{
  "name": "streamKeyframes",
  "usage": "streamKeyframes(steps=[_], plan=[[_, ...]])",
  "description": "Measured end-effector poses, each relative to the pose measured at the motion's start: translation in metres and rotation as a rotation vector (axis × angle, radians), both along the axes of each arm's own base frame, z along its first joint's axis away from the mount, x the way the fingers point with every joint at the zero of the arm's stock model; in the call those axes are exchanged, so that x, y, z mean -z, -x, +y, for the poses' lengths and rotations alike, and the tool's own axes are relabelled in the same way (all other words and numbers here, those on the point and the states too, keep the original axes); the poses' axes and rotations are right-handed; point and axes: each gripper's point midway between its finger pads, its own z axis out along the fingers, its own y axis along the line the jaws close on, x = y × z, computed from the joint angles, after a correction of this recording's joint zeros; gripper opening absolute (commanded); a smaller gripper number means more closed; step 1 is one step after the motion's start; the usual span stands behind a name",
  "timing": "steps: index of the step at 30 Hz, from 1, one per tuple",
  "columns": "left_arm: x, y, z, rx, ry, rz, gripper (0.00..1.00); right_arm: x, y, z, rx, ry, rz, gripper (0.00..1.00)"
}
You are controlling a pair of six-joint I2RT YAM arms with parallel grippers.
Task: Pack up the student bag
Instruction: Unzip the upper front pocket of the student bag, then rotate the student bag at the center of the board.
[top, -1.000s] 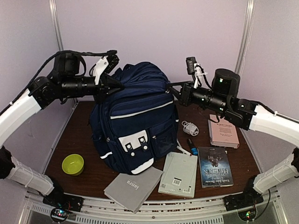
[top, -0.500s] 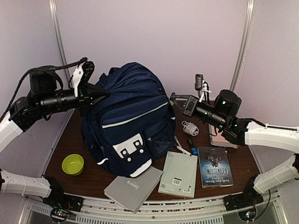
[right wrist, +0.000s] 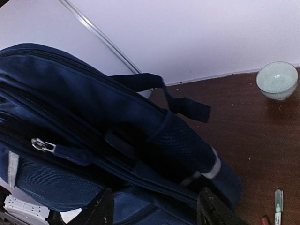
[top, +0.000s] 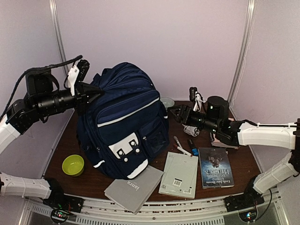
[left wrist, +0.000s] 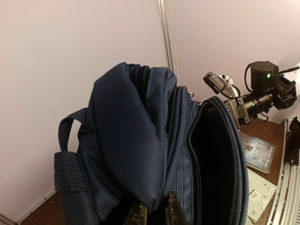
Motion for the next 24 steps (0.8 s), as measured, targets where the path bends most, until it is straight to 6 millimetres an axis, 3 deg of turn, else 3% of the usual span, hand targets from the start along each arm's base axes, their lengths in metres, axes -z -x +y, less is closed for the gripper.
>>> streamKeyframes(steps=[4,5,11,19,24], plan=[[0.002,-0.003,0.003,-0.03,0.002,0.013,0.0,0.024,0.005,-0.013,0.029,0.082,0.053,0.7],[0.002,-0.004,0.004,-0.038,0.003,0.014,0.0,0.026,0.008,-0.018,0.037,0.098,0.059,0.77],[0.0,-0.01,0.01,-0.093,0.023,0.03,0.0,0.015,0.02,-0.04,0.077,0.144,0.033,1.0],[-0.007,-0.023,0.018,-0.195,0.136,0.076,0.0,0.076,0.029,-0.04,0.049,0.292,0.164,1.0],[-0.04,-0.032,0.015,-0.211,0.353,0.07,0.0,0.085,0.034,-0.036,0.028,0.312,0.184,1.0]])
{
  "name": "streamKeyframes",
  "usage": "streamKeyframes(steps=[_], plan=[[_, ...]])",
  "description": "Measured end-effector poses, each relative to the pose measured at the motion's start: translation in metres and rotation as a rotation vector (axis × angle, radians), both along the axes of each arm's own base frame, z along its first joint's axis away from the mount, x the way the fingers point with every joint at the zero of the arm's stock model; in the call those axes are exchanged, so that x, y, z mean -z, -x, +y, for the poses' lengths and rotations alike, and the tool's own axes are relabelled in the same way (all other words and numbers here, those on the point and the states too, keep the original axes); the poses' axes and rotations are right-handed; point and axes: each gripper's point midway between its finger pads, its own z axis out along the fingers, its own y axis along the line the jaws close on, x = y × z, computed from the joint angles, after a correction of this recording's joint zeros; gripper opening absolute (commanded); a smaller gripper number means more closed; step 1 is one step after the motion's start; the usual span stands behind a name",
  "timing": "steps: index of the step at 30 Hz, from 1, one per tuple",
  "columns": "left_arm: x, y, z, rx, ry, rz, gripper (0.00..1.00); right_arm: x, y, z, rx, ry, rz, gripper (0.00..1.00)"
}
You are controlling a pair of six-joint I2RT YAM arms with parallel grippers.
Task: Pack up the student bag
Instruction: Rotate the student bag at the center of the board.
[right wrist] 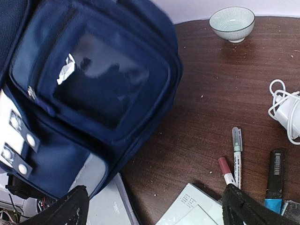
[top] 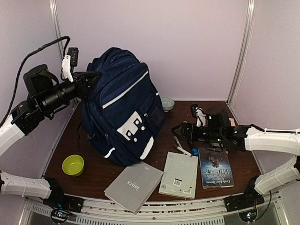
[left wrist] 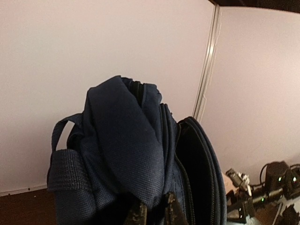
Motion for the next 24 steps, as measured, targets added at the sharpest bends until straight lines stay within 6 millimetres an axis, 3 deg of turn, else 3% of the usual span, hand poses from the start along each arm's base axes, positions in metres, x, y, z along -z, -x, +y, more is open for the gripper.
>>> streamKeyframes(steps=[5,9,12,17,19,24], plan=[[-0.038,-0.013,0.01,-0.075,0.233,-0.061,0.0,-0.002,0.002,0.001,-0.01,0.009,-0.001,1.0],[-0.027,-0.025,0.032,-0.207,0.366,-0.031,0.0,-0.006,0.005,-0.004,-0.011,0.026,-0.012,1.0],[0.019,-0.037,0.054,-0.346,0.431,0.069,0.0,-0.009,0.006,-0.008,-0.011,0.039,-0.024,0.98],[0.141,-0.054,0.074,-0.556,0.449,0.372,0.0,-0.002,0.009,-0.01,-0.022,0.075,-0.014,0.88],[0.177,-0.056,0.087,-0.653,0.481,0.457,0.0,0.001,0.011,-0.007,-0.033,0.088,-0.008,0.82],[0.234,-0.051,0.089,-0.726,0.529,0.614,0.0,0.016,0.025,0.018,-0.123,0.133,0.025,0.72]])
